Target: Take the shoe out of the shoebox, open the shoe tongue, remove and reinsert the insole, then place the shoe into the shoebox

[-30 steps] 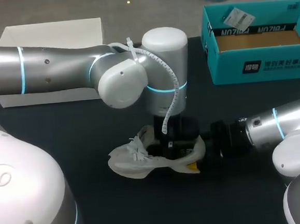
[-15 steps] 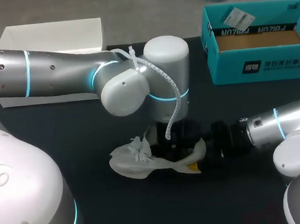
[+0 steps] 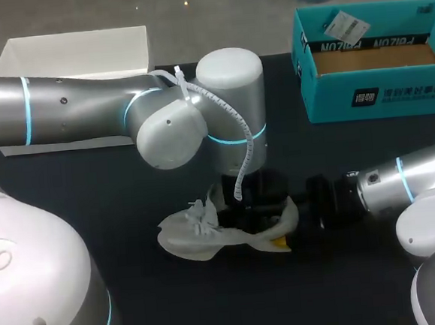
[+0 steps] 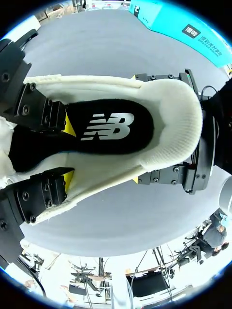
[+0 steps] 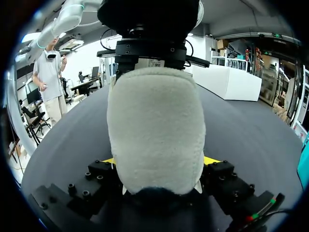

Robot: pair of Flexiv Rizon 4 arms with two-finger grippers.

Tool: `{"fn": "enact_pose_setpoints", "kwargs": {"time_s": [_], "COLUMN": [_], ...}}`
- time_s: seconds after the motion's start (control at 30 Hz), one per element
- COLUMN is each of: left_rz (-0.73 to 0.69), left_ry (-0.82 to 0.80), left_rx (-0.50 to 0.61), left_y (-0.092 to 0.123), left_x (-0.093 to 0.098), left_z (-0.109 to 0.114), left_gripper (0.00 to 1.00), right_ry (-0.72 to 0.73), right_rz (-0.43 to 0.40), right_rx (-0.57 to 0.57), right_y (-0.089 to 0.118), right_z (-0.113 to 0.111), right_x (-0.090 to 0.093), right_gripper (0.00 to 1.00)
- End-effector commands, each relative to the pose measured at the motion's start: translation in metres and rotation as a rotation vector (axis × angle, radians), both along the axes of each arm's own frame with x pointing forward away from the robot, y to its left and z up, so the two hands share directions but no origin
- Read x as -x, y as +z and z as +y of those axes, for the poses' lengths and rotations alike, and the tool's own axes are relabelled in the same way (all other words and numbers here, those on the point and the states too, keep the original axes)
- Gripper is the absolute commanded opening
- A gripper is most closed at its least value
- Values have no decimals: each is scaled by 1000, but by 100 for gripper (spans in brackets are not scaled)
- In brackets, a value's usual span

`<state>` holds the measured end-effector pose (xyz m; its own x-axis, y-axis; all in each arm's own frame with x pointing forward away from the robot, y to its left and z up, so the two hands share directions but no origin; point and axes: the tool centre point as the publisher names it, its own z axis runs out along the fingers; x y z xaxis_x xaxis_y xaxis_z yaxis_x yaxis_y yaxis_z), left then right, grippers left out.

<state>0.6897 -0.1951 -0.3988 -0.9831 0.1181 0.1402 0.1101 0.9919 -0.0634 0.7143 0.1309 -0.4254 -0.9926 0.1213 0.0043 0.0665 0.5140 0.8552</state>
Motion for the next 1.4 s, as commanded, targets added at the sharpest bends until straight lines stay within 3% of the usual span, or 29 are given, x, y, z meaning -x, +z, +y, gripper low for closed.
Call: {"fn": "enact_pose_setpoints", "kwargs": {"time_s": [0.03, 0.47, 0.53, 0.57, 0.6, 0.77, 1.13, 1.4], "left_rz": [-16, -167, -198, -213, -227, -256, -90, 21], "left_ry": [7, 86, 98, 107, 117, 124, 229, 240], "left_rx": [17, 28, 25, 30, 24, 21, 97, 176], "left_y": [0, -31, -34, -34, -35, -34, 8, 35], "left_x": [7, -5, -8, -10, -11, -14, -31, -26], "left_z": [1, -7, -8, -8, -9, -9, 18, 31], "left_gripper": [40, 41, 30, 4, 0, 0, 0, 0], "right_ry": [-4, -4, -4, -4, -4, -4, -4, -4], "right_rz": [2, 2, 2, 2, 2, 2, 2, 2], "right_rx": [8, 8, 8, 8, 8, 8, 8, 8], "right_y": [-1, -1, -1, -1, -1, -1, -1, -1], "right_z": [3, 3, 3, 3, 3, 3, 3, 3], "right_x": [-2, -2, -2, -2, -2, -2, -2, -2], "right_gripper": [0, 0, 0, 0, 0, 0, 0, 0]}}
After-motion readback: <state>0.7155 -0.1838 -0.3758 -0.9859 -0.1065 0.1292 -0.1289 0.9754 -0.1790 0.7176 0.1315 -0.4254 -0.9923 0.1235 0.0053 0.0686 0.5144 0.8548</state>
